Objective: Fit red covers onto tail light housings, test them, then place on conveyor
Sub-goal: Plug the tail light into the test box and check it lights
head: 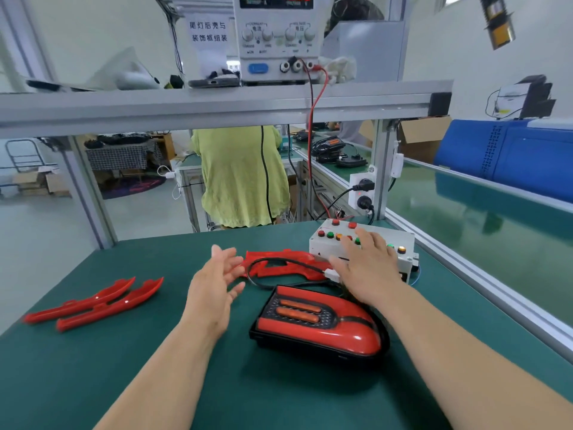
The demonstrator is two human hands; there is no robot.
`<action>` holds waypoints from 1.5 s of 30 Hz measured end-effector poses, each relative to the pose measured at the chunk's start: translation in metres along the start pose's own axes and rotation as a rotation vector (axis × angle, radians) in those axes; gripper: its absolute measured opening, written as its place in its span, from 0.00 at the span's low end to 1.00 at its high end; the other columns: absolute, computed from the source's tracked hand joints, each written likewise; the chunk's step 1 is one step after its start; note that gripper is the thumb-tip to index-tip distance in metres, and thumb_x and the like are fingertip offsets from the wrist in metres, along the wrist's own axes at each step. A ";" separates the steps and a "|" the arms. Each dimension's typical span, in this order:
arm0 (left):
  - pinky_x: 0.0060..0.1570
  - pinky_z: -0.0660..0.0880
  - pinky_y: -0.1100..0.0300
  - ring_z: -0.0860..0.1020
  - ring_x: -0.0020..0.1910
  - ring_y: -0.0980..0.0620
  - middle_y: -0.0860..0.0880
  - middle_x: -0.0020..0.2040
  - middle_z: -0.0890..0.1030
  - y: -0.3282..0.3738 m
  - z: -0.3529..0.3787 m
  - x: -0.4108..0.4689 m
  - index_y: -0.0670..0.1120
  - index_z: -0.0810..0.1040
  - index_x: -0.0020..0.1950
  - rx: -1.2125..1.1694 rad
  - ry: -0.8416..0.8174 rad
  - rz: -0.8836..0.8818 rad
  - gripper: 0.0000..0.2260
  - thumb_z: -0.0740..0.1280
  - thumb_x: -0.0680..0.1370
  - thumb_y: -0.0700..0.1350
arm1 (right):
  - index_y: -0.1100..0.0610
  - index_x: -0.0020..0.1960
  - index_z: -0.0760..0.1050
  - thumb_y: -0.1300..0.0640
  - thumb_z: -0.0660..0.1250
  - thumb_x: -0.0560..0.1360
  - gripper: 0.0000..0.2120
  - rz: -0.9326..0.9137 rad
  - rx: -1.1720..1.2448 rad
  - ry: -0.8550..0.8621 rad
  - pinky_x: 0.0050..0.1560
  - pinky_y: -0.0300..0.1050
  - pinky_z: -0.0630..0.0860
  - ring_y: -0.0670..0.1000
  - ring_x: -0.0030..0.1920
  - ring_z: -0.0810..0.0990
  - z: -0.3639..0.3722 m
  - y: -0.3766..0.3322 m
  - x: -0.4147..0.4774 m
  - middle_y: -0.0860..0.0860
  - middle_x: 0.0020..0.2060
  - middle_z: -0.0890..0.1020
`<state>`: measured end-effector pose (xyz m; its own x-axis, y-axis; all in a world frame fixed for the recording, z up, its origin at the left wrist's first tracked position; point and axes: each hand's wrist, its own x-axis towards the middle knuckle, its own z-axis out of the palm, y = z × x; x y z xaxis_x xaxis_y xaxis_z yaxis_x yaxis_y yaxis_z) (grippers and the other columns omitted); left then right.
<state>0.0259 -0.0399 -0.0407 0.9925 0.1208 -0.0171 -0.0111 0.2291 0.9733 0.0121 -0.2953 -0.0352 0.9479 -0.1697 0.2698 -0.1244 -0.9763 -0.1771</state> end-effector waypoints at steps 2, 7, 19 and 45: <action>0.47 0.73 0.56 0.78 0.52 0.53 0.49 0.55 0.82 -0.004 -0.007 -0.006 0.50 0.79 0.56 -0.078 0.013 -0.043 0.19 0.53 0.84 0.58 | 0.47 0.78 0.59 0.37 0.49 0.81 0.29 -0.040 -0.043 -0.019 0.75 0.59 0.52 0.56 0.78 0.51 0.001 0.001 0.004 0.49 0.80 0.56; 0.45 0.73 0.57 0.78 0.48 0.53 0.49 0.53 0.82 -0.009 0.003 -0.009 0.48 0.79 0.56 -0.062 -0.034 -0.088 0.21 0.52 0.84 0.58 | 0.52 0.73 0.66 0.38 0.50 0.82 0.26 -0.154 -0.063 -0.048 0.76 0.62 0.46 0.53 0.80 0.45 0.003 -0.003 0.010 0.46 0.79 0.57; 0.42 0.75 0.57 0.78 0.46 0.51 0.46 0.53 0.81 -0.011 0.001 0.004 0.44 0.79 0.56 -0.117 -0.042 -0.133 0.22 0.52 0.84 0.58 | 0.56 0.76 0.64 0.32 0.48 0.79 0.36 -0.126 -0.071 -0.002 0.76 0.64 0.43 0.53 0.80 0.49 0.013 -0.005 0.014 0.49 0.78 0.62; 0.43 0.75 0.57 0.78 0.47 0.51 0.45 0.55 0.81 -0.012 0.004 0.005 0.43 0.78 0.60 -0.054 -0.053 -0.113 0.23 0.52 0.85 0.57 | 0.59 0.74 0.64 0.41 0.53 0.81 0.29 0.324 -0.004 0.095 0.74 0.69 0.44 0.56 0.80 0.48 0.003 0.010 -0.020 0.54 0.76 0.63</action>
<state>0.0314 -0.0456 -0.0520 0.9928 0.0407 -0.1125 0.0960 0.2903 0.9521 -0.0072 -0.3009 -0.0449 0.8271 -0.4832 0.2872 -0.4164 -0.8699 -0.2643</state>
